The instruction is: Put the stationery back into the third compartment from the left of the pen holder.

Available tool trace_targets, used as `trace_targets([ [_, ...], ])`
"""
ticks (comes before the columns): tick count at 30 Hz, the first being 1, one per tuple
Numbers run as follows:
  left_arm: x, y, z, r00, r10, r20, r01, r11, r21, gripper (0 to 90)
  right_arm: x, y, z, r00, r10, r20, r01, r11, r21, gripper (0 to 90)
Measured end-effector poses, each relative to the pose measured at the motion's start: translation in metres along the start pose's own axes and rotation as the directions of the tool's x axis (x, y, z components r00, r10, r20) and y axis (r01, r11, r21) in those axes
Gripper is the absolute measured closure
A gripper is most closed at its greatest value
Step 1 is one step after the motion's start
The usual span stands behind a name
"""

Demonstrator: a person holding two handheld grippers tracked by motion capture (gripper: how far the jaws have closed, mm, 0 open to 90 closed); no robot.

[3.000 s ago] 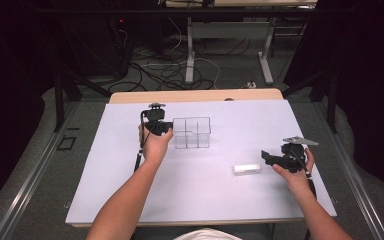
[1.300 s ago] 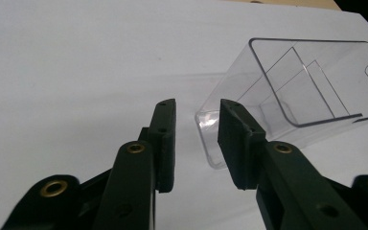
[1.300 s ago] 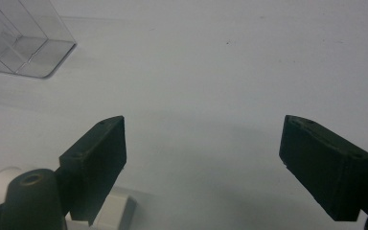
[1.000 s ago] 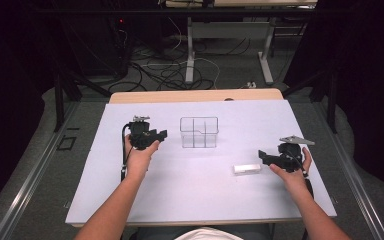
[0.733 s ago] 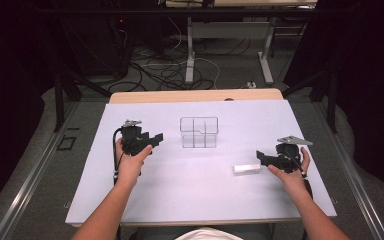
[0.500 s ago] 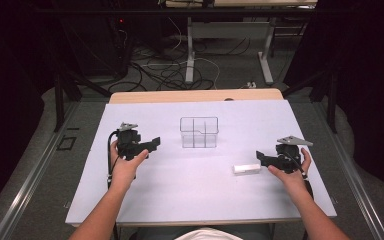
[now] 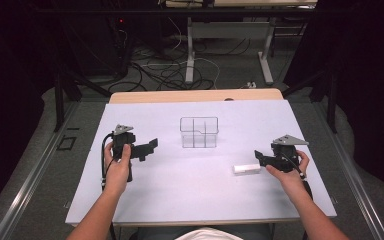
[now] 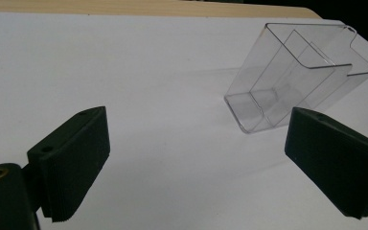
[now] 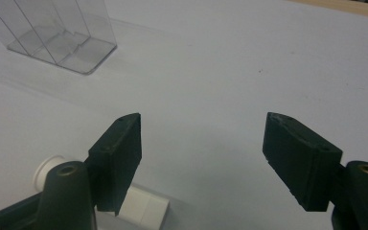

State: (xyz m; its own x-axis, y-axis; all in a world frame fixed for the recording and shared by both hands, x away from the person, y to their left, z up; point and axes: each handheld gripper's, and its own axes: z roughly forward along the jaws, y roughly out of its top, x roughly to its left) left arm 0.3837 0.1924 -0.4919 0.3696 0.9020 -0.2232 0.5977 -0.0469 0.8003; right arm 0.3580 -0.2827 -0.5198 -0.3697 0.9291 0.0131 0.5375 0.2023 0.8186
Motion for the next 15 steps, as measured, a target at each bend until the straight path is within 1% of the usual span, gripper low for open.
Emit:
trace_targets([
  [1,0.000,-0.001,-0.001,1.0000,-0.005,-0.001,0.005,1.0000,0.000,8.2,0.000,0.001,0.001,1.0000,0.000,-0.005,0.000,1.000,0.015,31.3],
  [2,0.000,-0.001,-0.002,1.0000,0.006,-0.001,-0.006,0.9999,0.008,8.2,-0.001,0.001,0.003,0.9999,-0.002,-0.012,0.002,0.999,0.032,31.3],
  [3,0.000,-0.002,-0.003,1.0000,0.008,0.002,-0.008,1.0000,0.006,8.2,-0.002,0.002,0.004,0.9998,-0.002,-0.021,0.003,0.999,0.048,31.3],
  [4,0.000,-0.003,-0.004,0.9999,0.016,0.003,-0.016,0.9998,0.008,8.2,-0.002,0.002,0.006,0.9998,-0.002,-0.021,0.003,0.998,0.065,31.3],
  [5,0.000,-0.004,-0.005,0.9997,0.025,0.007,-0.025,0.9996,0.017,8.2,-0.002,0.003,0.007,0.9998,-0.011,-0.018,0.012,0.997,0.075,31.3],
  [6,-0.001,-0.006,-0.005,0.9995,0.031,0.004,-0.031,0.9995,0.007,8.2,-0.002,0.004,0.008,0.9992,-0.032,-0.022,0.034,0.996,0.087,31.2],
  [7,-0.001,-0.007,-0.005,0.9993,0.036,0.005,-0.036,0.9993,0.010,8.2,-0.003,0.005,0.010,0.9980,-0.057,-0.028,0.060,0.993,0.100,31.2],
  [8,0.000,-0.008,-0.006,0.9988,0.049,0.007,-0.049,0.9986,0.021,8.2,-0.003,0.007,0.010,0.9972,-0.068,-0.032,0.071,0.991,0.110,31.2],
  [9,0.000,-0.009,-0.005,0.9986,0.052,0.004,-0.052,0.9983,0.025,8.2,-0.003,0.008,0.010,0.9959,-0.085,-0.030,0.088,0.990,0.108,31.2],
  [10,-0.001,-0.010,-0.004,0.9988,0.049,-0.004,-0.049,0.9988,0.012,8.2,-0.003,0.010,0.010,0.9934,-0.108,-0.038,0.112,0.988,0.103,31.2],
  [11,0.000,-0.011,-0.004,0.9985,0.054,-0.007,-0.054,0.9983,0.020,8.2,-0.003,0.012,0.010,0.9933,-0.109,-0.039,0.112,0.988,0.104,31.2],
  [12,0.000,-0.011,-0.004,0.9983,0.058,0.000,-0.058,0.9979,0.030,8.2,-0.003,0.014,0.009,0.9921,-0.117,-0.044,0.121,0.987,0.102,31.3],
  [13,0.000,-0.012,-0.003,0.9985,0.054,-0.003,-0.054,0.9984,0.018,8.2,-0.003,0.017,0.008,0.9905,-0.130,-0.046,0.134,0.985,0.109,31.9],
  [14,0.000,-0.011,-0.003,0.9987,0.051,0.000,-0.051,0.9985,0.016,8.2,-0.003,0.019,0.007,0.9891,-0.142,-0.040,0.146,0.983,0.114,33.1],
  [15,0.000,-0.011,-0.003,0.9990,0.044,0.005,-0.044,0.9990,0.009,8.2,-0.002,0.021,0.006,0.9867,-0.156,-0.046,0.160,0.980,0.118,32.8],
])
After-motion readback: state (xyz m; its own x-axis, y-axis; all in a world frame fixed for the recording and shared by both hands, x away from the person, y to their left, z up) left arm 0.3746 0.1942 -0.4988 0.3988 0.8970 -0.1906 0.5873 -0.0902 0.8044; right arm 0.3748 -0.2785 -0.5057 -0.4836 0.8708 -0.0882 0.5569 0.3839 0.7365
